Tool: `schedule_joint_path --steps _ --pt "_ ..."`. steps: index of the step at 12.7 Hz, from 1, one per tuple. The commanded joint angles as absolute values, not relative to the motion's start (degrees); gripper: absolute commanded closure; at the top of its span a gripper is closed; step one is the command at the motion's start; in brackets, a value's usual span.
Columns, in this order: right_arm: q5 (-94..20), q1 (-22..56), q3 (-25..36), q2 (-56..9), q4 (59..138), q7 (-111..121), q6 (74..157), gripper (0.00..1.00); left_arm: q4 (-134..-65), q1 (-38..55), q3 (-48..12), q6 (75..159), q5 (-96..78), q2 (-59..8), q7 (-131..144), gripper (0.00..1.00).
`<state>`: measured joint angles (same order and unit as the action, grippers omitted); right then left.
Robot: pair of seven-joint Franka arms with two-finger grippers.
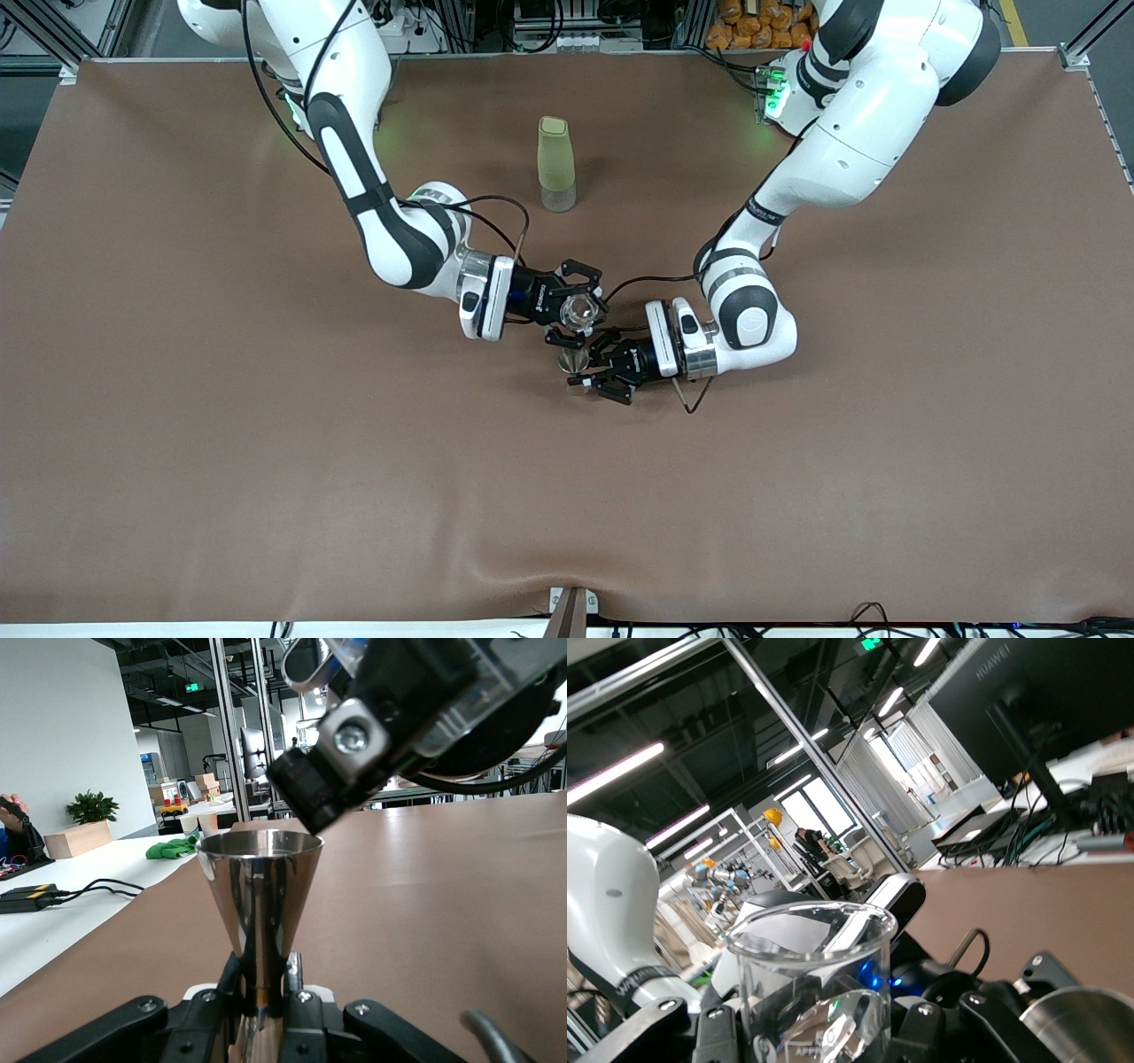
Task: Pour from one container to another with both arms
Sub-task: 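Tilt the beaker with the right gripper, pouring liquid into the jigger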
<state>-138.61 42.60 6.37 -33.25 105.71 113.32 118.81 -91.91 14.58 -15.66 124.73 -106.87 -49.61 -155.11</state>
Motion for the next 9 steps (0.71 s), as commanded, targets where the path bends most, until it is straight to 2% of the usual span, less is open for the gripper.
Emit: schedule_joint_path --steps 1,9 --pt "-139.9 43.5 5.7 -32.8 105.7 107.1 119.3 1.0 -92.3 14.5 -15.9 125.1 -109.1 -49.5 -158.3 1.0" --pt "-140.0 43.3 5.5 -32.1 106.5 98.2 119.5 1.0 -92.5 14.2 -15.9 125.0 -109.1 -49.7 -159.4 1.0"
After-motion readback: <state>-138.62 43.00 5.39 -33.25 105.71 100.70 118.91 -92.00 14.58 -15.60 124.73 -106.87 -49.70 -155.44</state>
